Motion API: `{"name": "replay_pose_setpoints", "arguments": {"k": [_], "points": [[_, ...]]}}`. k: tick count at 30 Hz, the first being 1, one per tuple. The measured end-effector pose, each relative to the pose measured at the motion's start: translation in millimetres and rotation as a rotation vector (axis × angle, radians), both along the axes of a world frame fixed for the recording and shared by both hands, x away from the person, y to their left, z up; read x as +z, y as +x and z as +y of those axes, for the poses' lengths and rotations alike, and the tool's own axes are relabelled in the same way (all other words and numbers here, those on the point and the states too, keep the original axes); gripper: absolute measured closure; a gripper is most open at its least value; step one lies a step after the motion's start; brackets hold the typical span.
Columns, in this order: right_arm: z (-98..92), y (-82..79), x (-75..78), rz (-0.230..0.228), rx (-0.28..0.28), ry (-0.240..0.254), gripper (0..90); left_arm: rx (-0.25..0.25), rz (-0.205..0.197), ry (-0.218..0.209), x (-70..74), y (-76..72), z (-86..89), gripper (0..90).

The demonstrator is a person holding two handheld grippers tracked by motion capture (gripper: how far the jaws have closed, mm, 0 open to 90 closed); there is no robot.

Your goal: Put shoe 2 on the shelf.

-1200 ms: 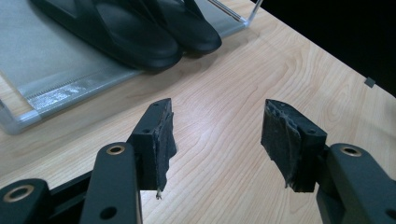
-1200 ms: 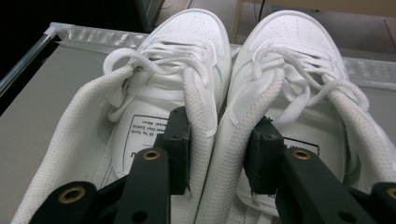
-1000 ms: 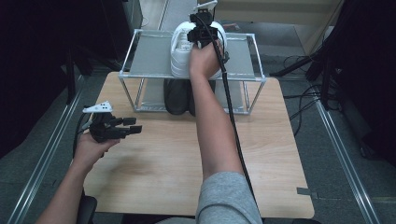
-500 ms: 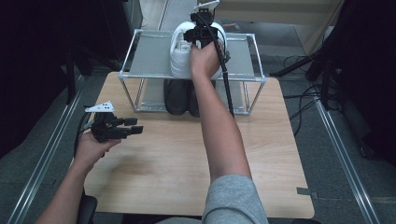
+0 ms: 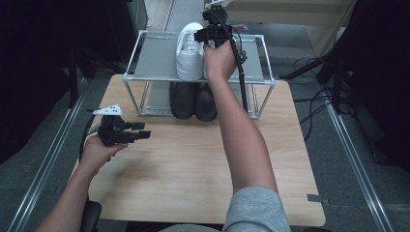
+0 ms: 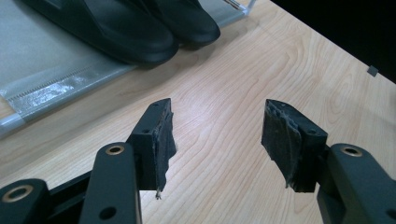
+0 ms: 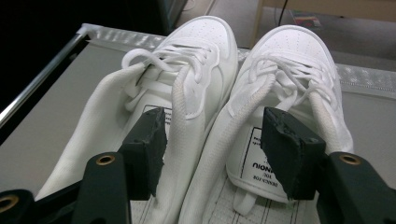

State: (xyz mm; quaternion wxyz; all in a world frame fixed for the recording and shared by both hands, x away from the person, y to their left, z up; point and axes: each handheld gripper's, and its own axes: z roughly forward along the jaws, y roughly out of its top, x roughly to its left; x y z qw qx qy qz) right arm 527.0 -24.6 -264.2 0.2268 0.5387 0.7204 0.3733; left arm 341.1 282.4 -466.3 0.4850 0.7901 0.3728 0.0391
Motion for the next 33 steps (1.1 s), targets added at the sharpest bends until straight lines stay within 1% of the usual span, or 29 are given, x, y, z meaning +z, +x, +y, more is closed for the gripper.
{"name": "replay_pose_setpoints", "arguments": {"k": [2,3,4,7,12,17,21,23,28,30,33], "points": [[-4.8,-4.3,2.8,-0.007,0.027,0.009,42.2,0.001,0.0,0.002,-0.1,-0.2,-0.1,43.6],[-7.3,-6.5,3.3,-0.012,0.051,0.015,42.8,0.0,0.001,0.003,-0.1,-0.3,0.0,43.5],[-10.5,-9.1,3.2,-0.013,0.075,0.018,42.8,0.0,0.002,0.003,-0.2,-0.4,-0.1,43.5],[-18.2,-15.9,2.1,-0.024,0.117,0.029,42.2,-0.007,0.011,0.015,-0.3,-0.2,-0.6,43.4],[-31.6,-27.0,5.6,-0.033,0.137,0.051,41.0,-0.015,0.012,0.022,-0.8,-0.6,-4.4,43.3],[-44.5,-38.7,9.5,-0.019,0.163,0.083,40.3,-0.024,0.017,0.03,-1.2,0.4,-7.5,43.2],[-52.6,-49.3,9.1,-0.023,0.188,0.086,40.0,-0.032,0.025,0.041,-1.5,0.3,-9.8,43.0],[-56.3,-53.6,8.0,-0.026,0.196,0.081,39.6,-0.033,0.023,0.047,-1.6,-0.1,-10.6,42.9],[-67.8,-64.0,1.2,-0.021,0.221,0.114,38.8,-0.031,0.024,0.044,-1.3,-1.1,-11.7,42.8],[-71.7,-68.0,-2.0,-0.027,0.246,0.126,38.0,-0.033,0.021,0.048,-1.2,-1.5,-11.9,42.8],[-76.9,-75.0,-7.2,-0.043,0.271,0.118,37.2,-0.03,0.018,0.05,-1.4,-2.1,-12.1,42.7]]}}
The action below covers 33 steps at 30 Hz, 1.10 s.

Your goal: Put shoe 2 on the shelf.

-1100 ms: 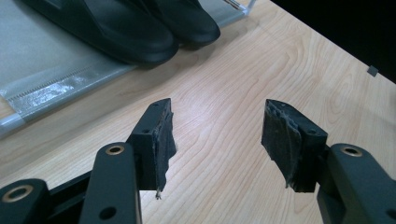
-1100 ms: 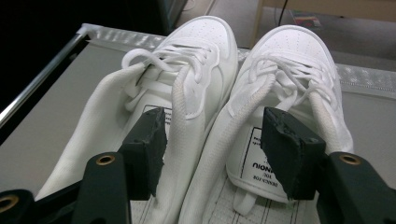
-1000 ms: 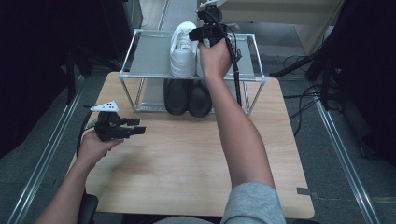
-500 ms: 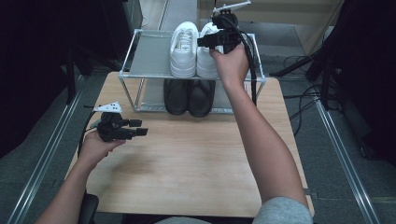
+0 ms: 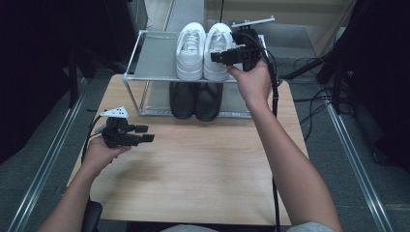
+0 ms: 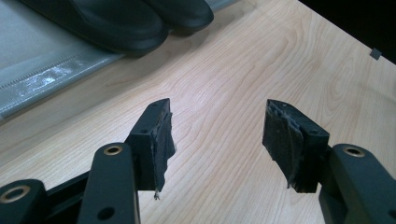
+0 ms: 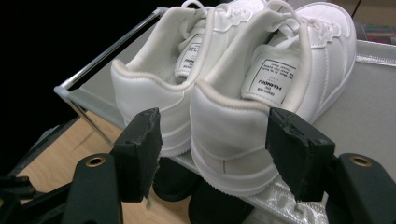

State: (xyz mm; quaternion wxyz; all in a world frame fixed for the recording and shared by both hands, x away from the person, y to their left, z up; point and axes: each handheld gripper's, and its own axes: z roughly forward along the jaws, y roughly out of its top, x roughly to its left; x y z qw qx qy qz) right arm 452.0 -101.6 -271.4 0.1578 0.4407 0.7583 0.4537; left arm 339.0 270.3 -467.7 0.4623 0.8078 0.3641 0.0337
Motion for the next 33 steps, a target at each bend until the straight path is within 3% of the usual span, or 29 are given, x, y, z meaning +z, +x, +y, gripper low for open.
{"name": "replay_pose_setpoints", "arguments": {"k": [9,17,22,27,33], "points": [[-18.9,-18.6,-20.8,-0.013,0.023,0.027,37.0,0.002,0.004,0.002,-0.4,0.0,-0.2,42.5],[-24.3,-36.8,-43.6,0.0,0.053,0.052,36.1,0.01,-0.011,0.006,0.7,-1.5,-1.0,42.5],[-22.3,-52.0,-59.1,-0.015,0.081,0.023,35.5,0.013,-0.008,0.006,0.1,-1.4,-0.3,42.5],[-23.3,-61.6,-75.0,0.003,0.112,0.046,34.2,0.005,-0.006,0.016,-0.4,-1.3,-1.7,42.4],[-23.7,-71.1,-98.3,0.019,0.127,0.024,34.0,0.005,-0.004,0.021,-0.5,-1.3,-1.7,42.3]]}}
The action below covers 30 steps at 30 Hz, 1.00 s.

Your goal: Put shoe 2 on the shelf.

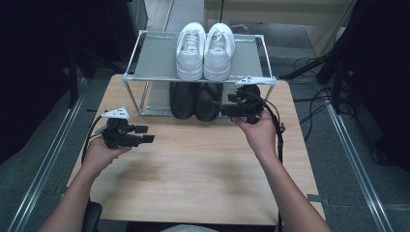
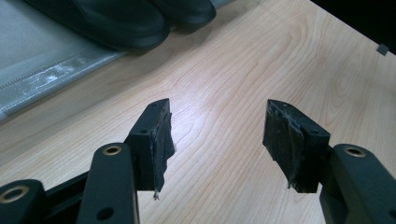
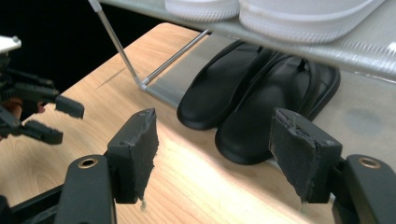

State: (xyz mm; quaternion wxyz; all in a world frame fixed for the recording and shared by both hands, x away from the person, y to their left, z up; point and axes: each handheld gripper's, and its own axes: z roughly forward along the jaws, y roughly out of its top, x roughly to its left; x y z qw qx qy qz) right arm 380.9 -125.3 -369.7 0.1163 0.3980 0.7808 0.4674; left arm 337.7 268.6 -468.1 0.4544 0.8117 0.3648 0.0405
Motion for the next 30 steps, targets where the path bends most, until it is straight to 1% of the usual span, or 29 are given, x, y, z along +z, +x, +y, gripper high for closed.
{"name": "replay_pose_setpoints", "arguments": {"k": [3,5,9,12,17,21,25,30], "points": [[-2.0,-5.4,-9.5,-0.011,0.034,0.009,33.7,0.003,0.0,0.003,-0.4,-0.2,-0.4,42.2],[-3.0,-8.3,-14.6,-0.007,0.046,0.009,33.3,0.004,0.003,0.006,-0.8,-0.5,-0.8,42.2],[-6.6,-15.2,-26.7,0.011,0.049,-0.003,32.8,-0.001,0.009,0.012,-1.2,-0.6,-0.9,42.1],[-11.4,-18.9,-37.4,0.004,0.052,0.001,32.8,-0.001,0.008,0.018,-1.5,-0.7,-1.3,42.1],[-20.5,-25.4,-54.0,-0.005,0.042,-0.013,33.3,-0.001,0.009,0.017,-1.9,-1.2,-2.7,42.0],[-28.6,-30.6,-61.1,-0.005,0.037,-0.018,33.8,-0.004,0.013,0.023,-2.8,-1.1,-4.6,42.0],[-38.8,-40.1,-66.7,-0.003,0.031,-0.029,33.7,-0.008,0.016,0.025,-3.8,-1.4,-5.8,41.9],[-54.7,-48.3,-73.0,0.008,0.021,-0.036,33.8,-0.008,0.015,0.031,-4.5,-1.8,-7.1,41.8]]}}
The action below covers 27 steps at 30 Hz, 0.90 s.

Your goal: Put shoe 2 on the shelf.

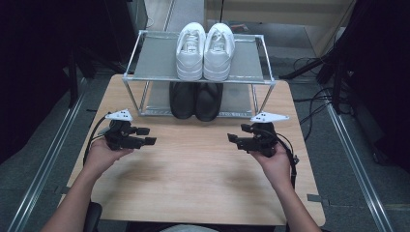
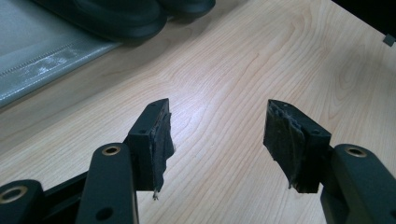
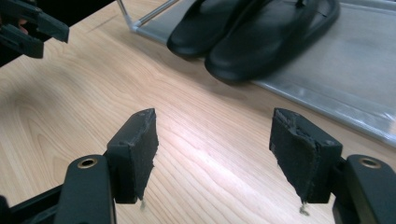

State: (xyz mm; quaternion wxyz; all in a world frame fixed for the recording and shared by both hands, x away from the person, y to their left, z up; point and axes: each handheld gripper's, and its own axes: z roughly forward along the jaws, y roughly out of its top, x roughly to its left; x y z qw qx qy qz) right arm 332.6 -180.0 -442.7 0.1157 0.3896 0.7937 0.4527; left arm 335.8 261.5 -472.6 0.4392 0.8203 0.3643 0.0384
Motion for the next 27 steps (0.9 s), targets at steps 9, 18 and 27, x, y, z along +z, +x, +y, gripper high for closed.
{"name": "replay_pose_setpoints", "arguments": {"k": [9,18,27], "points": [[-23.8,-8.2,-9.2,-0.062,-0.009,0.002,34.8,-0.014,-0.005,0.015,0.0,1.3,-1.3,41.4],[-32.9,1.6,-16.1,-0.053,-0.046,-0.015,34.9,-0.012,0.005,0.027,-3.3,2.5,-0.4,40.1],[-32.8,2.6,-18.0,-0.046,-0.047,-0.015,34.5,-0.019,0.015,0.037,-4.7,2.0,-4.2,39.6]]}}
